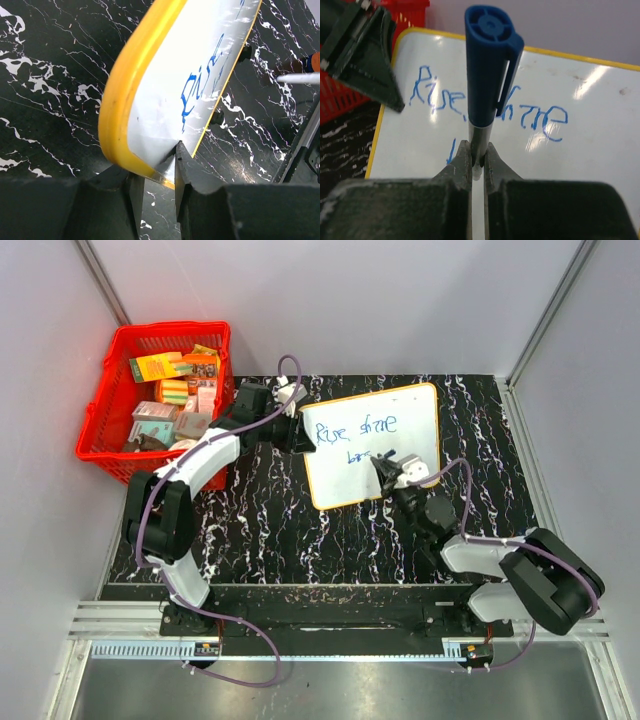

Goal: Write a sentence on the whiteboard

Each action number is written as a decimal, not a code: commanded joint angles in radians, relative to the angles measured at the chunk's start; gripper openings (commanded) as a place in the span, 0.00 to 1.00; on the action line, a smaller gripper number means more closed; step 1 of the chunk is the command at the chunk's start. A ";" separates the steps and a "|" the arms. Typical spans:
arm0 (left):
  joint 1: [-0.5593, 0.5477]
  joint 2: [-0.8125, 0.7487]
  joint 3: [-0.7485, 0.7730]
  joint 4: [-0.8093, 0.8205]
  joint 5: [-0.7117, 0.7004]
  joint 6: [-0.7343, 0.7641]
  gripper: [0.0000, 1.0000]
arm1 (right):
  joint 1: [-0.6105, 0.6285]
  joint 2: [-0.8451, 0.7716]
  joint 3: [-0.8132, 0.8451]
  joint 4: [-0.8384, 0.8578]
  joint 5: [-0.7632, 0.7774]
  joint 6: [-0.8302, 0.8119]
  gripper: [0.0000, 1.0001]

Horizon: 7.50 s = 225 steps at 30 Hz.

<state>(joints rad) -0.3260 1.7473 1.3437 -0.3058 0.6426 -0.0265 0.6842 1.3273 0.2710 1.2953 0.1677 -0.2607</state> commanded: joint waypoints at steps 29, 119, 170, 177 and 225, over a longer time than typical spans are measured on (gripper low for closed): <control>0.045 0.159 0.051 0.034 -0.287 0.185 0.00 | -0.187 0.234 0.126 0.229 -0.105 0.265 0.00; 0.004 0.198 0.012 0.051 -0.325 -0.180 0.85 | -0.520 0.793 0.634 0.259 0.553 0.555 0.00; 0.002 0.354 -0.037 1.381 0.476 -0.955 0.00 | -0.566 0.817 0.548 0.259 0.557 0.703 0.00; 0.001 0.265 -0.015 0.993 0.422 -0.635 0.00 | -0.566 0.774 0.539 0.259 0.498 0.658 0.00; 0.035 0.078 -0.284 0.610 0.166 -0.159 0.00 | -0.288 0.200 0.183 0.265 -0.223 0.368 0.00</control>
<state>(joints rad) -0.3058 1.8187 1.0706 0.3138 0.8936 -0.3431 0.3855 1.5280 0.3973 1.3113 -0.0696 0.1276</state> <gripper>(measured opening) 0.093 0.066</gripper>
